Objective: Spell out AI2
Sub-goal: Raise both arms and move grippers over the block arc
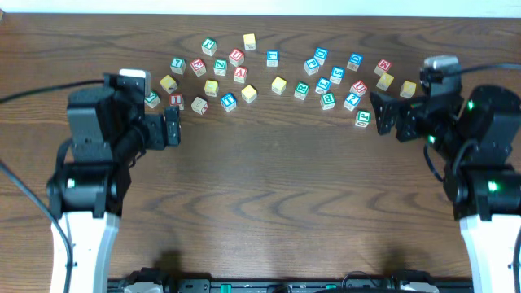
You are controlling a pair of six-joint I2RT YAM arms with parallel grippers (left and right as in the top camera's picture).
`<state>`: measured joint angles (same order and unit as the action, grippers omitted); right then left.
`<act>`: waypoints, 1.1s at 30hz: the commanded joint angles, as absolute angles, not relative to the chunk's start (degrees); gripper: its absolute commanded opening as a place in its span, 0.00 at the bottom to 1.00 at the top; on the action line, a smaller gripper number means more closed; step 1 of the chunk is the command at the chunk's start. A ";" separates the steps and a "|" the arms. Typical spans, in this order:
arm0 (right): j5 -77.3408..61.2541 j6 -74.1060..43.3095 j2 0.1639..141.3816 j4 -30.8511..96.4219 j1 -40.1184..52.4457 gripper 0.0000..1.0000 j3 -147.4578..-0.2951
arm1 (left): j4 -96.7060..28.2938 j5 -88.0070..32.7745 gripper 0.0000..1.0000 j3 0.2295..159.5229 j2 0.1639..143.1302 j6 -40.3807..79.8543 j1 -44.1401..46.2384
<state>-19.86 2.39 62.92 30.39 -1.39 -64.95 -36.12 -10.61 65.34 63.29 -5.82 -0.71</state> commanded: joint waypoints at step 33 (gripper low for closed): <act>-17.45 -0.38 87.74 47.51 -0.97 0.99 -86.54 | -54.70 -12.75 0.96 90.19 87.55 -2.83 -0.89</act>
<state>-22.11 2.68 84.73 45.25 -1.32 -82.08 -55.02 -13.63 88.75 87.59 -4.29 -0.71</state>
